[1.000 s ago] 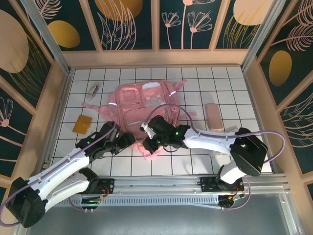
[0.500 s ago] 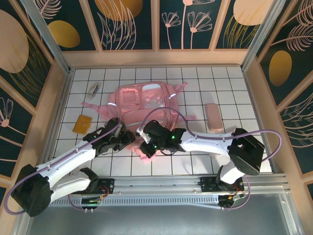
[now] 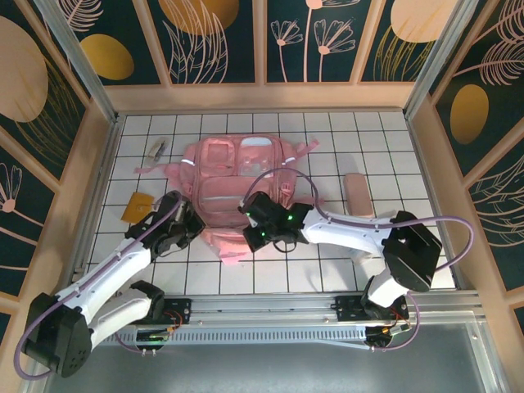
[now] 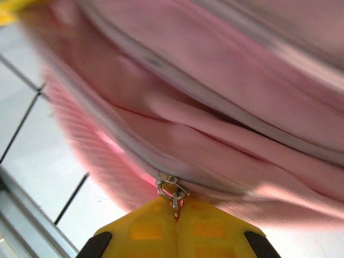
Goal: Pack books, pencil case, and school supplies into a backpack
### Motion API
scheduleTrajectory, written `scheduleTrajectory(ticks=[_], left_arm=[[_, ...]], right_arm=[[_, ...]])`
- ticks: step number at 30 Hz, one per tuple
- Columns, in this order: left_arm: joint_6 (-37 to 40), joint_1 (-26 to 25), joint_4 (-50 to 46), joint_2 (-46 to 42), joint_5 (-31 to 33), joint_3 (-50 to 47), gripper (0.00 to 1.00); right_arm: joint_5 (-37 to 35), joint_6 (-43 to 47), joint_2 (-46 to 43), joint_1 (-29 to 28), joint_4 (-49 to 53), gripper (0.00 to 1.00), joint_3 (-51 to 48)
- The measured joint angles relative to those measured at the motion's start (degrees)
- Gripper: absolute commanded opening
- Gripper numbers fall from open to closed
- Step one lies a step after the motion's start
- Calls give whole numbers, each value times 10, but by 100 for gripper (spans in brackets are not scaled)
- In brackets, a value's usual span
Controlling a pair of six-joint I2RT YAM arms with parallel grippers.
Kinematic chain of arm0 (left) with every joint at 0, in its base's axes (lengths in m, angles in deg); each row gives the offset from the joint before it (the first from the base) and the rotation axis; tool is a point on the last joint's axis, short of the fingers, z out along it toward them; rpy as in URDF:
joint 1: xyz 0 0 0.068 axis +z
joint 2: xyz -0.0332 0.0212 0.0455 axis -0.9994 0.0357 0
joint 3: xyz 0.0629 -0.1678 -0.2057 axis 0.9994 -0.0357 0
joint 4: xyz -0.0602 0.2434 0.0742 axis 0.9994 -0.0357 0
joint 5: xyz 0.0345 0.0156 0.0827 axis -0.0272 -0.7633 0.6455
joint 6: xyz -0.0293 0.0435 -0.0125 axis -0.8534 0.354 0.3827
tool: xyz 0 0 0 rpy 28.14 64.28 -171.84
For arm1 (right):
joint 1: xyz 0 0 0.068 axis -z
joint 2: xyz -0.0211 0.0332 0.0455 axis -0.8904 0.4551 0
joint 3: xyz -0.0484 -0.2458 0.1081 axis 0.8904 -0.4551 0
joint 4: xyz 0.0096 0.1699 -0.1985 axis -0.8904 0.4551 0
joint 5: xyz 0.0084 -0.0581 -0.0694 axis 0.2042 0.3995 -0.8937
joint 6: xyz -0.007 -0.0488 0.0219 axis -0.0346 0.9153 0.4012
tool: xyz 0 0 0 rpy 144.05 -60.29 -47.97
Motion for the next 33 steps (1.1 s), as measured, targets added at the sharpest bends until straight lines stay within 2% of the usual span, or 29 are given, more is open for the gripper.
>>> scheduleTrajectory(ticks=[7,8,9,10,11,12,13,16,19,23,25,29,33], left_arm=[[64,30,-65,79,41,79,0],[76,38,-66,83,41,80,5],[89,46,-69,86,41,80,20],[104,52,-70,87,43,80,42],[118,56,-72,86,47,80,58],[134,61,-74,86,47,83,66],[146,65,-77,86,43,88,68],[170,67,-87,87,0,115,69],[153,43,-98,79,-25,141,71],[50,-32,-121,55,-29,135,73],[-4,-54,-117,40,-40,108,74],[-93,-61,-123,28,-39,60,73],[-150,-61,-130,40,-17,62,67]], right_arm=[[-4,-63,3,72,28,0,-25],[-5,-66,7,79,30,0,-26],[-6,-66,11,86,29,0,-26],[-5,-66,14,89,28,0,-26],[-1,-63,15,88,25,0,-26],[4,-61,15,85,22,0,-26],[8,-57,15,82,17,0,-26],[25,-37,15,63,-2,0,-26],[38,-16,15,43,-21,0,-26],[52,2,15,38,-38,0,-26],[58,6,15,38,-42,0,-26],[62,14,15,35,-50,0,-26],[61,14,15,29,-53,0,-26]])
